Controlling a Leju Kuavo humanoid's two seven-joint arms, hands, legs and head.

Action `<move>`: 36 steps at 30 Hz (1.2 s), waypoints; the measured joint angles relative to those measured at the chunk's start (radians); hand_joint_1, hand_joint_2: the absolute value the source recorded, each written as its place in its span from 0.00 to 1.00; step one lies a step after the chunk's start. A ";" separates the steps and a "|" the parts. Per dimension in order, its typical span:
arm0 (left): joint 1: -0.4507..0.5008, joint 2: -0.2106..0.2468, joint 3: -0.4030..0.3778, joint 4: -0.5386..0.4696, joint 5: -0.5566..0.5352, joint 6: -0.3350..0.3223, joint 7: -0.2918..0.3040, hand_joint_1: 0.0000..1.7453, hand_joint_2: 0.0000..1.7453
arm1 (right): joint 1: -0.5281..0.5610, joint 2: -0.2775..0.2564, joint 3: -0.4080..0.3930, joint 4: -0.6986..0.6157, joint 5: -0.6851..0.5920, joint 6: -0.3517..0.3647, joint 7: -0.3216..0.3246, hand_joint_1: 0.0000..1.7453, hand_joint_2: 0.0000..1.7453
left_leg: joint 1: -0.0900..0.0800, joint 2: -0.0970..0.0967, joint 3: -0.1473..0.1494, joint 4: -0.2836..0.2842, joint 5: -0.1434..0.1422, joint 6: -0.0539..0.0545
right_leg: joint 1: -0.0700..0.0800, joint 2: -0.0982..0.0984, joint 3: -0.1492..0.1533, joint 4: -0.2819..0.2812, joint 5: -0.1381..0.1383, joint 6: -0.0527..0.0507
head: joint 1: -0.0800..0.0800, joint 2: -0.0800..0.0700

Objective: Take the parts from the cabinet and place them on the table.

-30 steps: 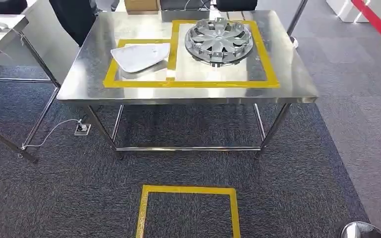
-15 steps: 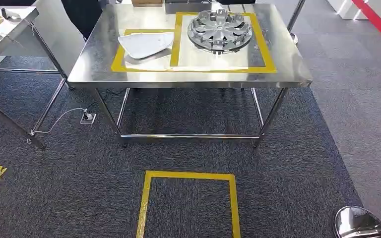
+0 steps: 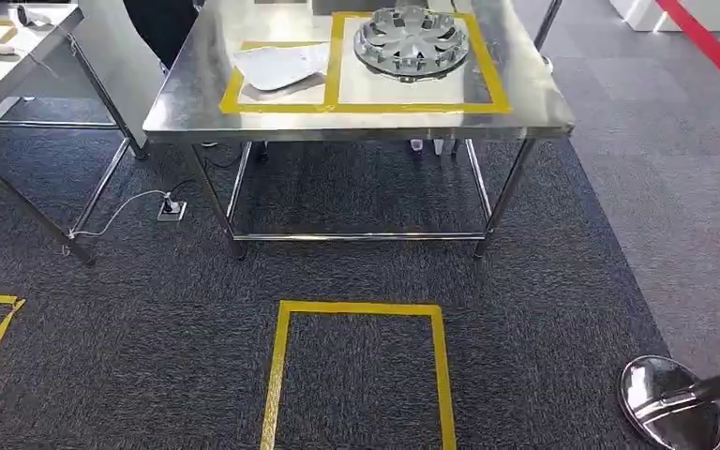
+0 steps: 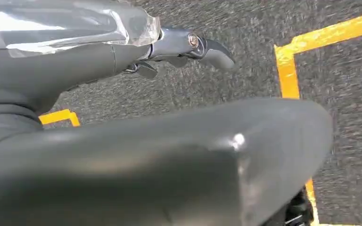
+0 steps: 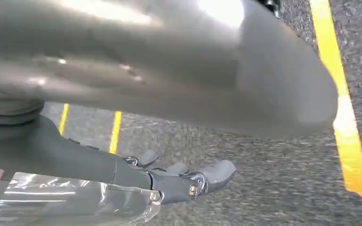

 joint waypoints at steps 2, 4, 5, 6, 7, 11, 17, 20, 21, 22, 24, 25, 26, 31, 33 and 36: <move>0.002 -0.002 0.000 0.000 -0.007 -0.008 0.017 0.00 0.00 | 0.004 0.000 0.002 0.000 0.003 0.003 0.002 0.00 0.00 | 0.002 0.000 -0.010 -0.002 0.010 -0.013 | -0.006 -0.003 -0.015 -0.006 0.018 -0.018 | 0.000 0.000; 0.006 -0.004 0.001 0.001 -0.009 -0.009 0.040 0.00 1.00 | 0.003 -0.001 0.006 0.000 0.004 0.003 0.008 0.00 0.00 | 0.007 -0.012 -0.033 0.057 -0.087 -0.024 | -0.008 -0.007 -0.039 -0.005 0.040 -0.032 | -0.006 0.000; 0.006 -0.004 0.002 0.001 -0.009 -0.009 0.047 0.00 1.00 | 0.003 -0.002 0.010 0.000 0.005 0.004 0.013 0.00 0.00 | 0.009 -0.013 -0.053 0.130 -0.158 -0.030 | -0.007 -0.007 -0.054 -0.005 0.052 -0.032 | -0.008 0.000; 0.005 -0.004 0.005 0.001 -0.009 -0.009 0.054 0.00 1.00 | 0.004 -0.002 0.010 0.000 0.007 0.005 0.018 0.00 0.00 | 0.012 -0.013 -0.073 0.208 -0.204 -0.034 | -0.007 -0.008 -0.069 -0.004 0.064 -0.032 | -0.006 0.000; 0.006 -0.005 0.006 0.001 -0.009 -0.009 0.058 0.00 1.00 | 0.004 -0.002 0.011 0.000 0.008 0.006 0.021 0.00 0.00 | 0.013 -0.013 -0.086 0.272 -0.218 -0.036 | -0.007 -0.009 -0.084 -0.002 0.075 -0.030 | -0.007 0.000; 0.007 -0.008 0.015 0.001 -0.008 -0.006 0.062 0.00 1.00 | 0.006 -0.002 0.013 0.000 0.008 0.010 0.023 0.00 0.00 | 0.017 -0.013 0.031 0.176 -0.100 -0.034 | -0.008 -0.012 -0.134 0.005 0.111 -0.018 | -0.007 0.000; 0.010 -0.011 0.025 0.001 0.000 -0.006 0.061 0.00 1.00 | 0.003 -0.009 0.014 0.000 0.007 0.011 0.022 0.00 0.00 | 0.013 -0.013 0.163 -0.049 -0.138 -0.016 | -0.002 -0.014 -0.156 0.020 0.110 -0.014 | -0.005 0.000; 0.014 -0.011 0.029 0.001 0.000 -0.006 0.061 0.00 1.00 | 0.005 -0.008 0.014 0.001 0.006 0.013 0.022 0.00 0.00 | 0.009 -0.010 0.161 -0.048 -0.128 -0.003 | -0.003 -0.014 -0.155 0.014 0.111 -0.024 | -0.001 0.000; 0.014 -0.011 0.030 0.001 0.000 -0.006 0.061 0.00 1.00 | 0.006 -0.009 0.014 0.001 0.006 0.013 0.022 0.00 0.00 | 0.007 -0.009 0.161 -0.048 -0.127 -0.001 | -0.004 -0.013 -0.155 0.012 0.127 -0.038 | -0.002 0.000; 0.014 -0.011 0.031 0.001 0.001 -0.007 0.061 0.00 1.00 | 0.006 -0.010 0.014 0.001 0.007 0.013 0.026 0.00 0.00 | 0.005 -0.007 0.161 -0.047 -0.126 0.001 | -0.004 -0.013 -0.156 0.007 0.161 -0.049 | -0.001 0.000; 0.014 -0.012 0.033 0.001 0.001 -0.012 0.061 0.00 1.00 | 0.005 -0.010 0.014 0.001 0.011 0.008 0.059 0.00 1.00 | 0.002 -0.006 0.158 -0.045 -0.124 0.003 | -0.007 -0.012 -0.155 0.004 0.165 -0.021 | -0.002 0.000; 0.014 -0.012 0.034 0.001 0.001 -0.013 0.061 0.00 1.00 | 0.006 -0.010 0.015 0.001 0.017 0.005 0.070 0.00 1.00 | 0.002 -0.005 0.157 -0.044 -0.124 0.003 | -0.009 -0.012 -0.155 0.003 0.163 -0.013 | -0.002 0.000; 0.014 -0.012 0.036 0.001 0.001 -0.013 0.061 0.00 1.00 | 0.006 -0.010 0.016 0.001 0.025 -0.002 0.080 0.00 1.00 | 0.001 -0.005 0.155 -0.043 -0.124 0.003 | -0.009 -0.012 -0.156 0.003 0.165 -0.009 | -0.002 0.000; 0.014 -0.015 0.050 0.001 0.007 -0.030 0.058 0.00 1.00 | 0.005 -0.011 0.026 0.001 0.037 -0.015 0.118 0.00 1.00 | 0.001 -0.006 0.151 -0.043 -0.125 0.003 | -0.010 -0.012 -0.161 0.003 0.163 0.006 | -0.002 0.000; 0.018 -0.018 0.051 0.000 0.017 -0.034 0.062 0.00 1.00 | 0.011 -0.013 0.054 0.001 0.007 -0.016 0.120 0.00 1.00 | 0.001 -0.006 0.149 -0.043 -0.125 0.003 | -0.010 -0.012 -0.164 0.004 0.163 0.007 | -0.002 0.000; 0.030 -0.019 0.051 -0.003 0.026 -0.032 0.076 0.00 1.00 | 0.026 -0.017 0.128 -0.005 -0.067 -0.024 0.120 0.00 1.00 | 0.002 -0.006 0.146 -0.043 -0.125 0.003 | -0.010 -0.012 -0.168 0.006 0.162 0.009 | -0.002 0.000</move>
